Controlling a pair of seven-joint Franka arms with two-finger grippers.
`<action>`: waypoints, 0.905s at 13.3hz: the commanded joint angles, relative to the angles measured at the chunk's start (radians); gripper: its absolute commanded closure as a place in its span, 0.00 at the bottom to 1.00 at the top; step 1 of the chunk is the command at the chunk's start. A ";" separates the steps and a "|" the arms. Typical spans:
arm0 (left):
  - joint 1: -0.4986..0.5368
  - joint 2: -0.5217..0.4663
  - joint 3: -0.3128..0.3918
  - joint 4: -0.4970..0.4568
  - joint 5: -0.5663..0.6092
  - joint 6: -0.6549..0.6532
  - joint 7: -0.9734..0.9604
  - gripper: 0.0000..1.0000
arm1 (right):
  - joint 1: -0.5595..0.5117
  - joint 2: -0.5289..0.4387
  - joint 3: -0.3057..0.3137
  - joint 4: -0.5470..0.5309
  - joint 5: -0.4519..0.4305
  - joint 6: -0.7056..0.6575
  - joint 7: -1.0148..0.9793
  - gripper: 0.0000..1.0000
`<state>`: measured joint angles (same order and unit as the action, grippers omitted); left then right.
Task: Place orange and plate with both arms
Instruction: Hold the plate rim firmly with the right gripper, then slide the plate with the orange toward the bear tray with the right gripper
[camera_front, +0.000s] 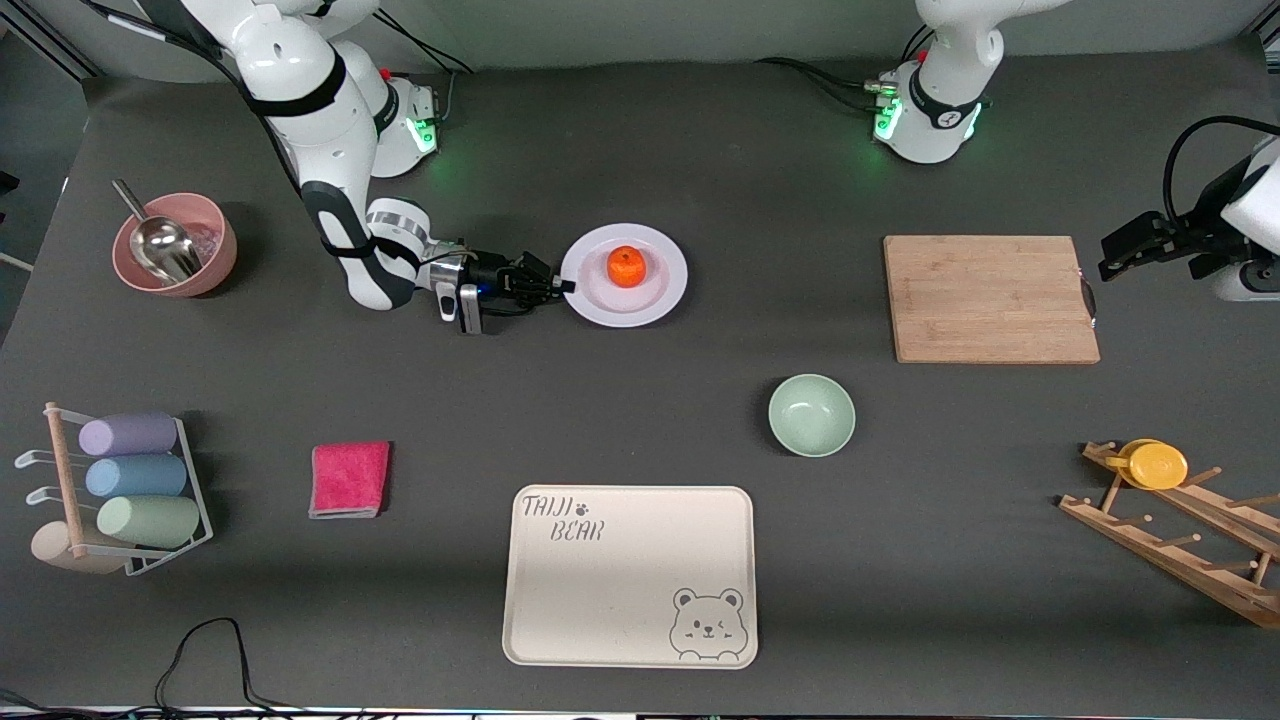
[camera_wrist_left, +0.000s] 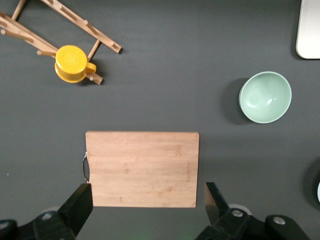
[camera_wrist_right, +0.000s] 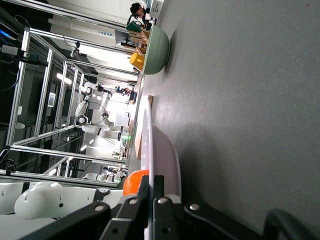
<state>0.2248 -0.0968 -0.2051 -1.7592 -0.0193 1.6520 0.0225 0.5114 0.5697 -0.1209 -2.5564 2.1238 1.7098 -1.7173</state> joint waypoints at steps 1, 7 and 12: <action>-0.016 -0.015 -0.008 -0.003 -0.013 0.029 0.017 0.00 | 0.024 0.081 0.000 0.045 0.041 0.014 0.085 1.00; -0.021 -0.014 -0.011 -0.003 -0.013 0.040 0.017 0.00 | -0.029 0.010 -0.002 0.065 -0.022 0.014 0.468 1.00; -0.021 -0.011 -0.011 -0.002 -0.013 0.045 0.019 0.00 | -0.115 -0.065 -0.008 0.171 -0.128 0.063 0.635 1.00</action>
<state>0.2094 -0.0968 -0.2228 -1.7589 -0.0206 1.6887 0.0228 0.4329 0.5567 -0.1299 -2.4272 2.0472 1.7486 -1.1719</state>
